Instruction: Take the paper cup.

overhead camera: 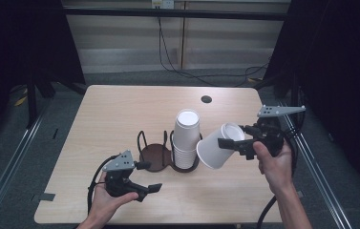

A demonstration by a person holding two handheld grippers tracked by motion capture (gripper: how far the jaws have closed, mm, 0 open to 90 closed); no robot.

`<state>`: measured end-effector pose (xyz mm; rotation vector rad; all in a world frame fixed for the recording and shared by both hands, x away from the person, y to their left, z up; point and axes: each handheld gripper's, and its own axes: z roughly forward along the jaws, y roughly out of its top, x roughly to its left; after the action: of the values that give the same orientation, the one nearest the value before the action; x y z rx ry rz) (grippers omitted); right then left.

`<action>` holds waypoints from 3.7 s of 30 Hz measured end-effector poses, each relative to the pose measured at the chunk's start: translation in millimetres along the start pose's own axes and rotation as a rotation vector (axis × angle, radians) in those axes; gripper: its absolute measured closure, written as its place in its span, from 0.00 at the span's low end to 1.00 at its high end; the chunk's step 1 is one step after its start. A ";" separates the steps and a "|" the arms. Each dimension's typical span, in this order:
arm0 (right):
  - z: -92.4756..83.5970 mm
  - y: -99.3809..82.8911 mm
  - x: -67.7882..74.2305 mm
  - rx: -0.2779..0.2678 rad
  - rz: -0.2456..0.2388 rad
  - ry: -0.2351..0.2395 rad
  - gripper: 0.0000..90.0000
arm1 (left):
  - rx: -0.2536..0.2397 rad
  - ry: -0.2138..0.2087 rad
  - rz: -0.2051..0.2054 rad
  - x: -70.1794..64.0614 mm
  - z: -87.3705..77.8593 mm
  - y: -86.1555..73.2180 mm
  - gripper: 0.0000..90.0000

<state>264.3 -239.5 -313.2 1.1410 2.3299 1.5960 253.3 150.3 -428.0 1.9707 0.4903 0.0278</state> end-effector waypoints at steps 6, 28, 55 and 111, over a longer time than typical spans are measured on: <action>13.8 -13.7 2.2 0.017 0.003 0.027 0.28 | -0.004 -0.012 0.007 -3.3 2.4 3.0 0.18; 51.1 -38.4 18.0 0.050 0.014 0.126 0.28 | -0.029 -0.108 0.062 -15.9 16.6 12.3 0.18; 98.9 -52.1 33.8 0.108 0.026 0.237 0.28 | -0.051 -0.091 0.056 -12.3 20.6 4.3 0.18; 115.6 -52.6 43.0 0.093 0.022 0.293 0.15 | 0.114 -0.116 0.070 -24.1 42.5 -0.7 0.18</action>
<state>259.8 -133.6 -395.3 1.0123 2.6031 1.7875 241.0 105.3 -442.7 2.0868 0.3535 -0.0710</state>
